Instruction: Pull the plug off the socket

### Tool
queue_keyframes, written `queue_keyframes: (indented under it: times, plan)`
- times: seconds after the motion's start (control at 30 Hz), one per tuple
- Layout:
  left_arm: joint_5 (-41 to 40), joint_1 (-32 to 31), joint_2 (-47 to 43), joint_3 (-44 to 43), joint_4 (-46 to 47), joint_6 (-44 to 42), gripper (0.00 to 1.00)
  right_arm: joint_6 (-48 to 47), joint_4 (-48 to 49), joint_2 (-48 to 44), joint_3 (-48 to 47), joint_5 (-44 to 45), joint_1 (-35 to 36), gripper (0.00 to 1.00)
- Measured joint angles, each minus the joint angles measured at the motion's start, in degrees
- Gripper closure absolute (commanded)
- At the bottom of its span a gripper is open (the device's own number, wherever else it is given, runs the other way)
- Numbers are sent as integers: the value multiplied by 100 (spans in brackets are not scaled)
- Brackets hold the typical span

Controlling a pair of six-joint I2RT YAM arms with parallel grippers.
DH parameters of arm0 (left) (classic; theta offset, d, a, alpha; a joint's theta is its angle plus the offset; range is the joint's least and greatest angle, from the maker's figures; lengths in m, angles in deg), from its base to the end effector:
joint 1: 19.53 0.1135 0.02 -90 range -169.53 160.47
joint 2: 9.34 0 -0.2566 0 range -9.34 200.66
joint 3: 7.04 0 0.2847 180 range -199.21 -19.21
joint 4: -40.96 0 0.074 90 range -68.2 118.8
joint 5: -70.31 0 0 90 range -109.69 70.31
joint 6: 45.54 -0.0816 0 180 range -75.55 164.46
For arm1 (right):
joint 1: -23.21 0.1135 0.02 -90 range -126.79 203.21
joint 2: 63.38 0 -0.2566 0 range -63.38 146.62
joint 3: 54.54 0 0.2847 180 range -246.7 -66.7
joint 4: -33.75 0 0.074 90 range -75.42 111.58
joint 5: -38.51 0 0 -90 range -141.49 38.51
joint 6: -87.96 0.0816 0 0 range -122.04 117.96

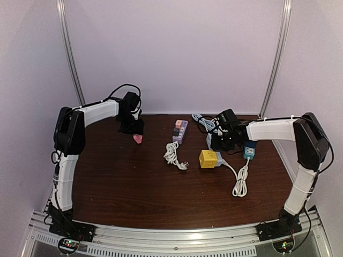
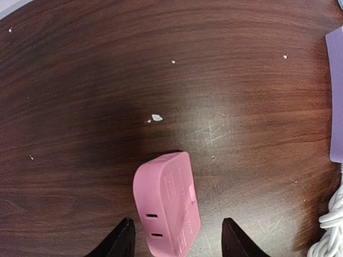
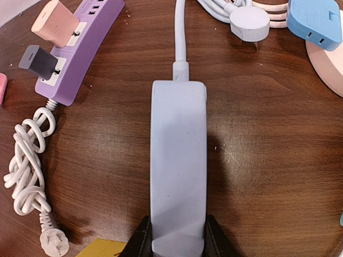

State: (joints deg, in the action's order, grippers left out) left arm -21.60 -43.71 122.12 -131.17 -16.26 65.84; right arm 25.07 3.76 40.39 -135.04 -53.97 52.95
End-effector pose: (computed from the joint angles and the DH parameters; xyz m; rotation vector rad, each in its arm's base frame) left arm 0.4929 -0.2183 0.1290 0.0561 2.7121 -0.1955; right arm 0.3765 0.2192 0.1256 -0.0772 2.5594 0.4535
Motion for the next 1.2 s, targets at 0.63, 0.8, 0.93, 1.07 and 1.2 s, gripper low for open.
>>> queue_keyframes:
  times: [0.63,0.8,0.93,1.07,1.2]
  plan:
    - [1567,-507,-2122,1554,1040,625,11,426,98,-42,-96,470,221,100]
    - [2168,-1231,-2243,2284,1882,1294,10,741,319,-201,-96,483,245,100]
    - [2531,-1727,-2194,2662,2444,1849,9,1016,452,-326,-96,409,267,100]
    - [2855,-2004,-2070,2671,3101,2288,7,1222,555,-435,-96,319,278,100]
    - [3051,-2107,-1862,2579,3519,2568,8,1386,612,-509,-96,181,313,100]
